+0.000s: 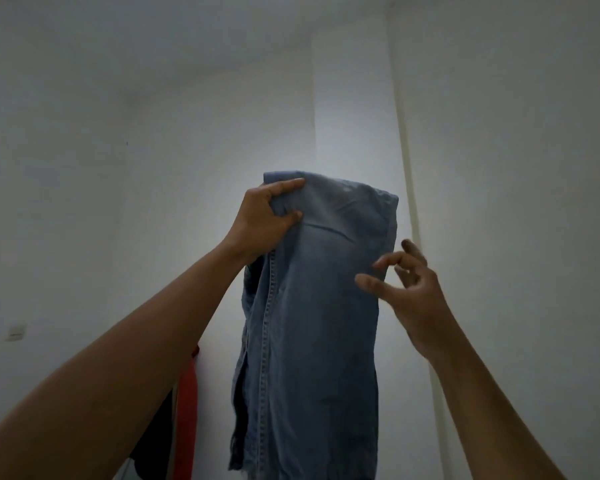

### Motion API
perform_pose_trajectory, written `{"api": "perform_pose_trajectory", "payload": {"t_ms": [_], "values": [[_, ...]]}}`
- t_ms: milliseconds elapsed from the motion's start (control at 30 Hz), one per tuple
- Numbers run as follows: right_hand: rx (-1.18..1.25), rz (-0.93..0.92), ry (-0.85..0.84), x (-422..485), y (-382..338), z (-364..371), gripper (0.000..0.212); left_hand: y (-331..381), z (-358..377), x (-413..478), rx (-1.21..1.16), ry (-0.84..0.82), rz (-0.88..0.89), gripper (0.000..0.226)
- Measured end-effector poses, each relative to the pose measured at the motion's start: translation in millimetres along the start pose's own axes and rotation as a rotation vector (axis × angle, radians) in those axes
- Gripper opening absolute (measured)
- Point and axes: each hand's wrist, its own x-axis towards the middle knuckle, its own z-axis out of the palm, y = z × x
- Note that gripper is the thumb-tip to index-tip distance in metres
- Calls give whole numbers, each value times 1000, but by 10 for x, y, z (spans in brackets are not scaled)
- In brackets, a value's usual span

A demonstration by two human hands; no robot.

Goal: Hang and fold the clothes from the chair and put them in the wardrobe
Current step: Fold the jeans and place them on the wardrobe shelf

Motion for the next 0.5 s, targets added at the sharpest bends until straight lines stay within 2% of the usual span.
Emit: {"api": "perform_pose_trajectory", "payload": {"t_ms": [100,300,500], "values": [[144,105,-146,-458,262,110,39,36,18,46,9,11,17,53],[227,134,-192,-553,383,162,31,112,-4,49,12,71,82,49],[262,189,-223,-508,379,230,36,93,-83,-6,-26,122,51,47]]}}
